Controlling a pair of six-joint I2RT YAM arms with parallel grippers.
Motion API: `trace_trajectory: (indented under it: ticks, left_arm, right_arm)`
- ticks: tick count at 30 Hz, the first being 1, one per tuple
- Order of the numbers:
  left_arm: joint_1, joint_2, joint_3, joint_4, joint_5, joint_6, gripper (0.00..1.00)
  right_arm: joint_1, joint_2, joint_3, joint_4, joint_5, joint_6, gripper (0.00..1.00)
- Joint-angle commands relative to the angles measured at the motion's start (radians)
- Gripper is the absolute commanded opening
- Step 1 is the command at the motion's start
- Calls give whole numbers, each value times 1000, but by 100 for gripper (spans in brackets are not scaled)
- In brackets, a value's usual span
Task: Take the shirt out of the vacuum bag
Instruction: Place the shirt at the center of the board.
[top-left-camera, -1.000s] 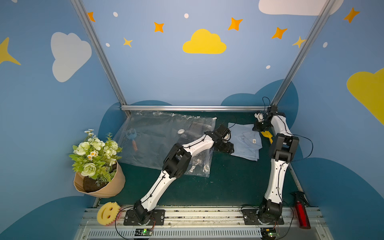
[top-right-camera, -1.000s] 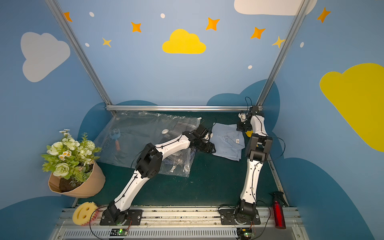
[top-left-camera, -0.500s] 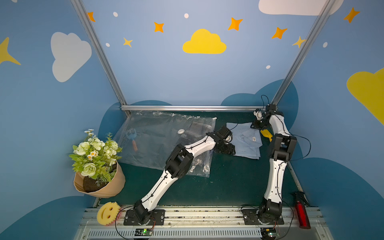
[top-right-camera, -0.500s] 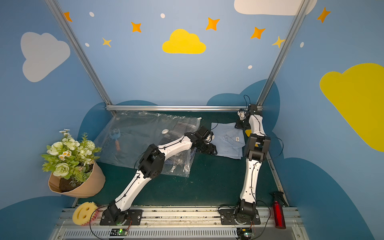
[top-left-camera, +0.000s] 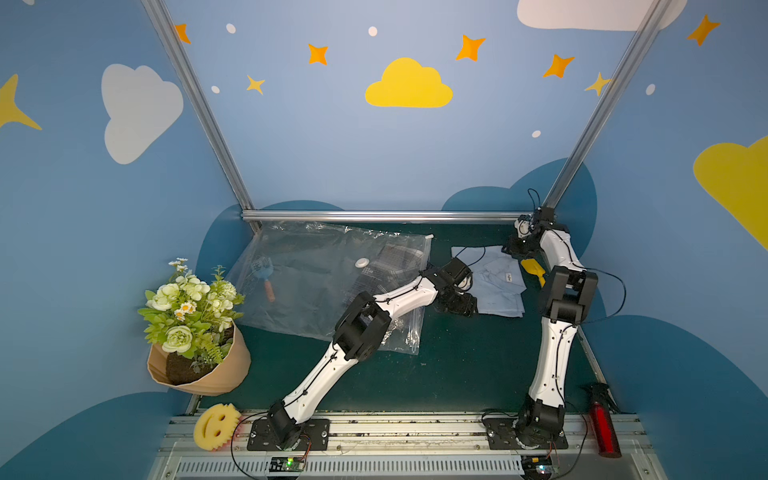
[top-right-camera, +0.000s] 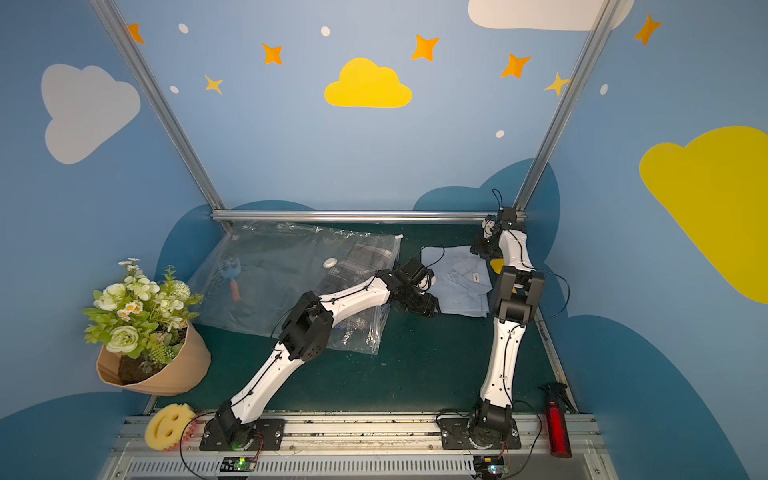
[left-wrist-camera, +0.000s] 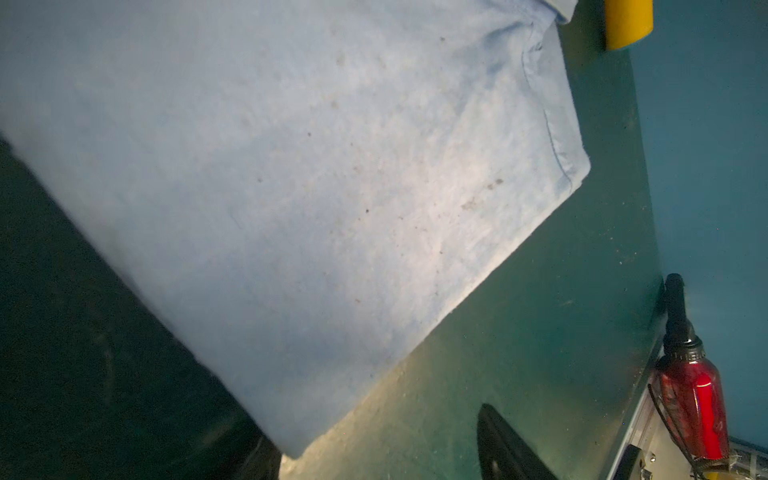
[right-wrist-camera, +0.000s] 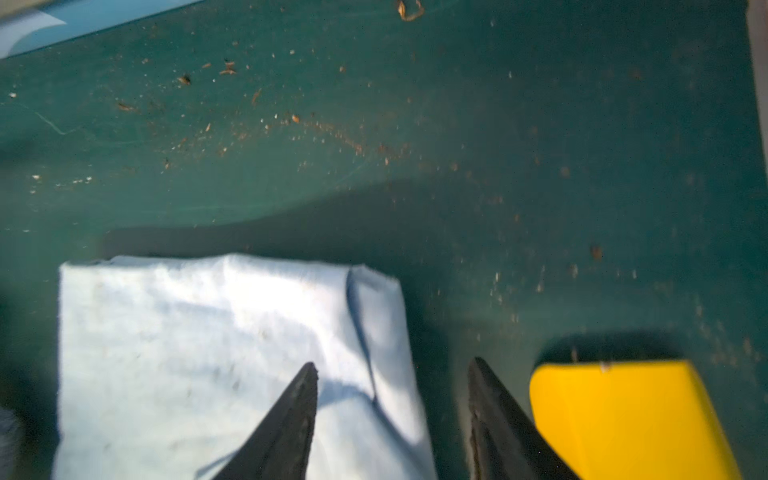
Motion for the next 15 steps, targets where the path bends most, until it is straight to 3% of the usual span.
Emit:
trace_trajectory:
  ticks: [1,7,15]
  left_arm:
    - [-1,-32,-26,-23,-12,2,73]
    - [33,-147,-109,-2,-68,28,80]
    - [103,-352,-244,28,-149,75,82]
  right_arm:
    - [7,-145,-108,115,-43,82,56]
    - [23,-307,-326,255,-104,152,57]
    - [92,-483,-609,423,-228,278,56]
